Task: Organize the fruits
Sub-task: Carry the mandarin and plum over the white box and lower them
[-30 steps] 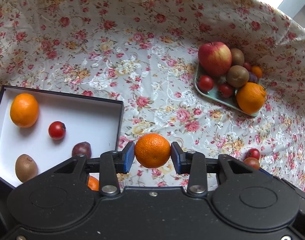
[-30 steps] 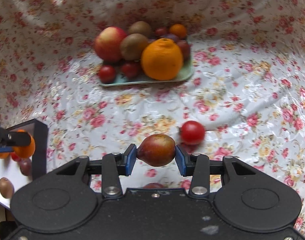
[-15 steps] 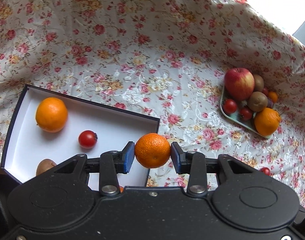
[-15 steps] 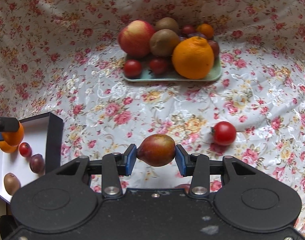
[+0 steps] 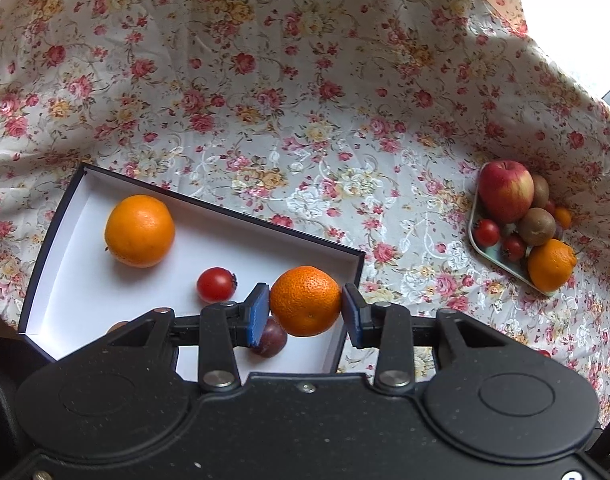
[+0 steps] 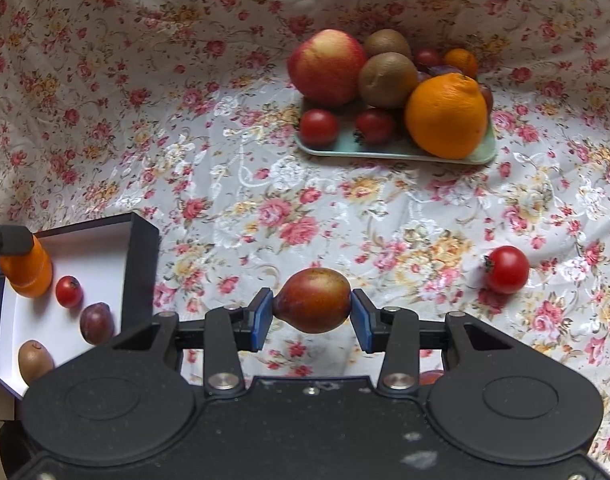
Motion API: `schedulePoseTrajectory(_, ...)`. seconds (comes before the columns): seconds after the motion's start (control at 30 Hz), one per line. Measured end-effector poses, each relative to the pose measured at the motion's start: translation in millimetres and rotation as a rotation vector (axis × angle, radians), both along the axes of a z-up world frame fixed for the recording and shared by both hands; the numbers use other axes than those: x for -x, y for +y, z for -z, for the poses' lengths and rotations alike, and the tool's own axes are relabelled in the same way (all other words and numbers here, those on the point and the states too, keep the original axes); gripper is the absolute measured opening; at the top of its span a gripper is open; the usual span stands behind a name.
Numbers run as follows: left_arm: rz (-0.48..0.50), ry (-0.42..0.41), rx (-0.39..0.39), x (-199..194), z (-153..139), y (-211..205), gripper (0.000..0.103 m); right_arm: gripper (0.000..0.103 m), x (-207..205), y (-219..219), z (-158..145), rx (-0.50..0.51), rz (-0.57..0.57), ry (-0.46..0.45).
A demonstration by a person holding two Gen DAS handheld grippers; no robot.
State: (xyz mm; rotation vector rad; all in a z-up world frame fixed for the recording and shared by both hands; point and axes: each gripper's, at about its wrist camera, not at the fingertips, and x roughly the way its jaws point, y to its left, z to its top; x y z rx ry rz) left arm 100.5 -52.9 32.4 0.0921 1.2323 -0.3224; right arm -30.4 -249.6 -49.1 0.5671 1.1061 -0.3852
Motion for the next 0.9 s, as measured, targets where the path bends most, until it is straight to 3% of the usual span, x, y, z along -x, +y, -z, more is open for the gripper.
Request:
schedulePoseTrajectory(0.33,-0.086,0.007,-0.002,-21.3,2.6,43.8,0.047,0.044,-23.4,30.6,-10.5,-0.008,-0.051,-0.054)
schedulePoseTrajectory(0.9,-0.339,0.033,-0.021,-56.9,13.5,132.9,0.047,0.044,-67.4,102.5,-33.2,-0.027,-0.18,-0.158)
